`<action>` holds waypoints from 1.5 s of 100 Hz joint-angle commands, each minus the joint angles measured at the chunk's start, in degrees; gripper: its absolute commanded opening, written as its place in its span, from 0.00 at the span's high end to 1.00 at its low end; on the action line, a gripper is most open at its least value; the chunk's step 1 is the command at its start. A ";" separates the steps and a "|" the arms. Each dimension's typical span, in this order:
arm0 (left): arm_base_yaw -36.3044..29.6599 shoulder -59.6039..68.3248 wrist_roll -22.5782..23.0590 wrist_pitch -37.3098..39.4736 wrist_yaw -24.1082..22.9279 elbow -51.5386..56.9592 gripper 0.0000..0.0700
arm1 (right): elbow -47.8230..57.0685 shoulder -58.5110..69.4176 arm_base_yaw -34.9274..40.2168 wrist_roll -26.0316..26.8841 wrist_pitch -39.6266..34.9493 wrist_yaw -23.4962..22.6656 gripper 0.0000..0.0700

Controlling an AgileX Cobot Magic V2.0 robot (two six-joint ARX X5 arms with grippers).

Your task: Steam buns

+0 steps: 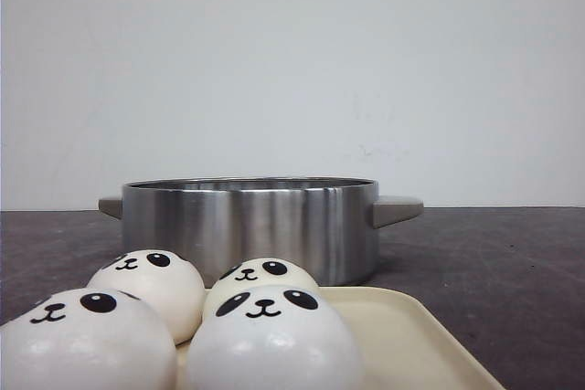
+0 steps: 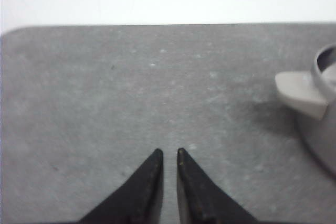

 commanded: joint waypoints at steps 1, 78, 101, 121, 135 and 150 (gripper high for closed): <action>0.13 0.07 -14.23 0.22 0.28 -1.03 1.00 | -0.07 0.02 0.20 3.69 1.64 -0.61 0.98; -0.31 26.73 -7.89 -4.68 20.55 43.21 0.99 | 44.61 18.71 0.20 3.61 -10.32 -23.89 0.97; -0.76 34.88 -7.08 -6.21 20.65 52.46 0.18 | 51.95 25.09 0.20 5.07 -10.47 -28.35 0.00; -1.79 34.75 -7.28 -12.35 20.68 52.52 0.14 | 52.13 25.29 0.20 10.29 -9.05 -31.61 0.00; -5.14 35.23 -6.99 -16.85 20.65 52.50 0.14 | 52.13 28.06 0.28 10.23 -9.86 -34.73 0.00; -10.16 38.12 -7.04 -19.37 20.65 52.50 0.14 | 52.13 35.12 3.48 9.90 -10.38 -37.35 0.00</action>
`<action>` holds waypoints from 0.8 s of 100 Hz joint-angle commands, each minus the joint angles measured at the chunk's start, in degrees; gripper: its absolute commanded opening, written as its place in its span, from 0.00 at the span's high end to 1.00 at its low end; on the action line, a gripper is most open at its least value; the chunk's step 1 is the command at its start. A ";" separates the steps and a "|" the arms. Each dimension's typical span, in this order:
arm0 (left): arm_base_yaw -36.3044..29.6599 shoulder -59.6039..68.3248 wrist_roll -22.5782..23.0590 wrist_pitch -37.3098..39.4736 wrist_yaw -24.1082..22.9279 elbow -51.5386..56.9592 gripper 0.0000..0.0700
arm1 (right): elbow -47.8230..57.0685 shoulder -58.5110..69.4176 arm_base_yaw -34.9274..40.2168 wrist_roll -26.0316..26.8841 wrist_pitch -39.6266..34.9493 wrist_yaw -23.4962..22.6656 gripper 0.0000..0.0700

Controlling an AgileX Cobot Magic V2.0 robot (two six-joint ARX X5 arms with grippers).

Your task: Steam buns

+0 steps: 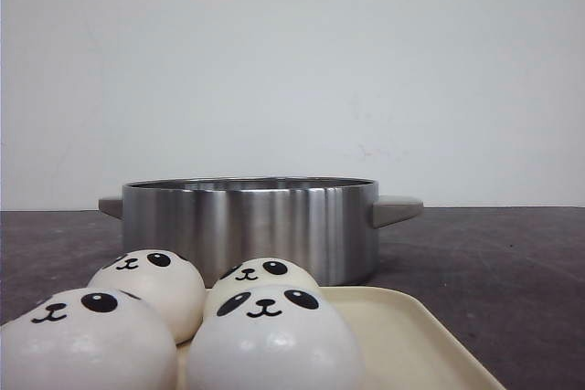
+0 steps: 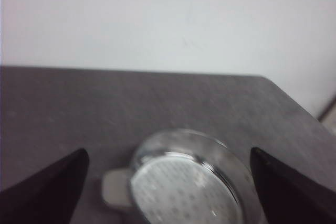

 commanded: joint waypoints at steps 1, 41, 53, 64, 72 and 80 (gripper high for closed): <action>-2.12 1.70 0.94 -1.01 0.26 0.92 0.14 | 0.59 3.56 2.25 0.57 -0.04 -0.35 0.00; -13.88 5.75 0.94 -4.07 -4.07 0.92 0.14 | 0.72 26.03 38.86 1.27 -6.19 23.85 0.03; -14.78 5.70 0.94 -6.05 -4.24 0.92 0.15 | 1.22 34.25 43.69 6.93 -9.20 24.98 0.03; -14.86 5.70 1.20 -8.15 -4.50 0.92 0.15 | 2.29 41.59 46.14 11.17 -10.64 22.82 0.03; -14.86 5.70 1.44 -9.09 -4.70 0.92 0.15 | 3.39 45.83 46.97 12.26 -11.39 21.90 0.03; -14.86 5.70 1.44 -9.57 -4.70 0.92 0.15 | 4.26 49.27 47.60 12.66 -11.58 21.94 0.06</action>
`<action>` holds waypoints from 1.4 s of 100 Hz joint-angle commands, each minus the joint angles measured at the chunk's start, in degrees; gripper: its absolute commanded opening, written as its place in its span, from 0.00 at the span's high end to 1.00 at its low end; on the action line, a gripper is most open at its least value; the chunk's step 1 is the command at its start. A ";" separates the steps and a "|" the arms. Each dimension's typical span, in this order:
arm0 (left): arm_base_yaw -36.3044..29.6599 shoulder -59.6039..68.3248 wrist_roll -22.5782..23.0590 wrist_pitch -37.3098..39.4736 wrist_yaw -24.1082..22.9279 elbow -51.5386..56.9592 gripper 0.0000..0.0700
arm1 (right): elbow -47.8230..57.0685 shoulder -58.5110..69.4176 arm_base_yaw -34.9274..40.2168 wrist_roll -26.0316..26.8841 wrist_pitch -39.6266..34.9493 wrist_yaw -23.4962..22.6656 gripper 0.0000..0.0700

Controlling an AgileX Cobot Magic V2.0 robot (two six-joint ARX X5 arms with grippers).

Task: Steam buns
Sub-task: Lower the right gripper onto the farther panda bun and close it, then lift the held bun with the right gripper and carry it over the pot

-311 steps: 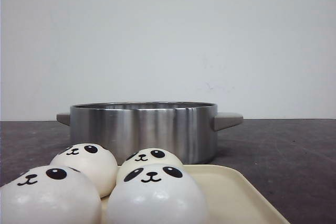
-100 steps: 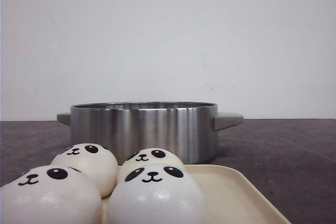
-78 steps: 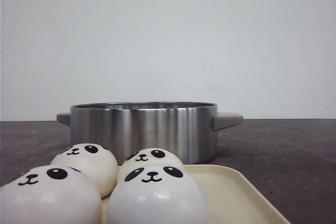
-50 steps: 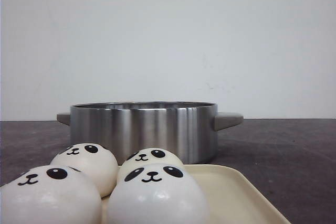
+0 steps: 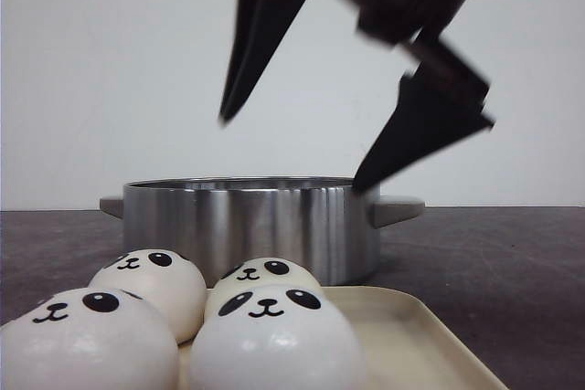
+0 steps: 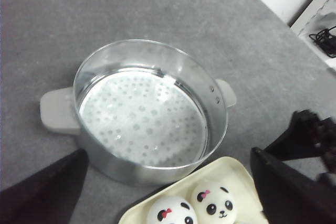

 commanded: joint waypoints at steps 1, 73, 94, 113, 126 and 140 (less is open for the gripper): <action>-0.28 0.28 0.74 0.15 -0.33 0.92 0.15 | 1.86 2.86 1.16 2.08 0.07 -0.22 0.07; -0.55 0.31 0.74 -0.70 -0.33 0.92 0.15 | 2.47 19.43 -0.50 3.98 4.85 1.60 0.60; -0.55 0.33 0.76 -0.68 -0.33 0.92 0.15 | 2.86 18.99 0.70 1.64 2.08 5.29 1.00; -0.55 0.31 0.81 -0.55 -0.35 0.92 0.15 | 8.61 12.31 1.81 -2.03 -2.47 7.48 1.00; -0.55 0.31 1.14 -0.52 -0.35 0.92 0.15 | 16.72 8.26 3.30 -7.19 -10.82 7.56 1.00; -0.55 0.31 1.14 -0.09 -0.35 0.92 0.15 | 26.99 7.69 3.26 -14.27 -16.20 9.90 1.00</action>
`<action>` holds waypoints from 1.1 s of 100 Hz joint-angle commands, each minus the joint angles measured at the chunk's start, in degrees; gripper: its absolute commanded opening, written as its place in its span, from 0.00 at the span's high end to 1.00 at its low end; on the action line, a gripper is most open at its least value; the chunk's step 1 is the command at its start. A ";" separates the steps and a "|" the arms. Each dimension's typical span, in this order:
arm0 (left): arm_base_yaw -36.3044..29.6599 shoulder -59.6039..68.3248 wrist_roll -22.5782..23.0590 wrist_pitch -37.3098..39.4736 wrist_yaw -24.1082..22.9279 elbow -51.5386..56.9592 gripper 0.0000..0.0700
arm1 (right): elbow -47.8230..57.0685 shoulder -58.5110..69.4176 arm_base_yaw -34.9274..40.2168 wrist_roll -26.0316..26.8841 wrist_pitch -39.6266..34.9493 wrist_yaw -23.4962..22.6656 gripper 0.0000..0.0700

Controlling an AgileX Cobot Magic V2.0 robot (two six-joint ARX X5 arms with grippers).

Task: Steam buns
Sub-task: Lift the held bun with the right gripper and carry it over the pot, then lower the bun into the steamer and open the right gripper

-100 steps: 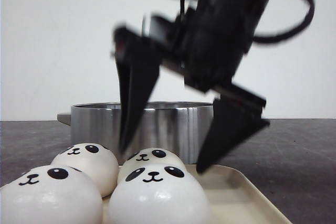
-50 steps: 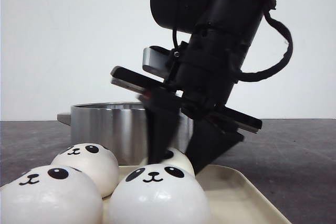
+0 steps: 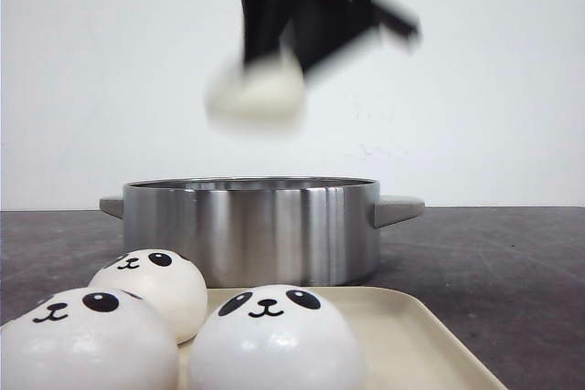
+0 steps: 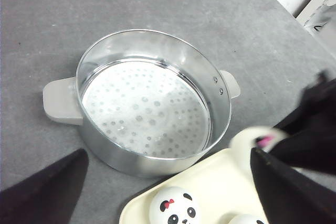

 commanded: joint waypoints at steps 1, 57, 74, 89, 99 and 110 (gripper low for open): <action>-0.26 0.33 0.76 1.07 -0.26 0.92 0.15 | 4.50 1.57 0.07 -6.56 -1.22 2.16 1.00; -0.26 0.35 0.76 1.05 -1.33 0.92 0.15 | 9.09 17.22 -17.90 -16.28 16.04 1.97 1.00; -0.26 0.35 0.76 1.05 -1.55 0.92 0.15 | 9.09 24.65 -19.63 -16.33 17.66 -0.59 1.00; -0.26 0.35 0.76 1.01 -1.77 0.92 0.15 | 9.09 28.72 -19.58 -17.44 18.23 -0.55 1.00; -0.26 0.35 0.76 0.81 -1.77 0.92 0.15 | 9.09 30.58 -19.54 -17.79 18.40 -0.39 1.00; -0.26 0.35 0.74 0.31 -1.75 0.92 0.15 | 9.09 30.99 -19.56 -17.79 18.40 1.51 0.96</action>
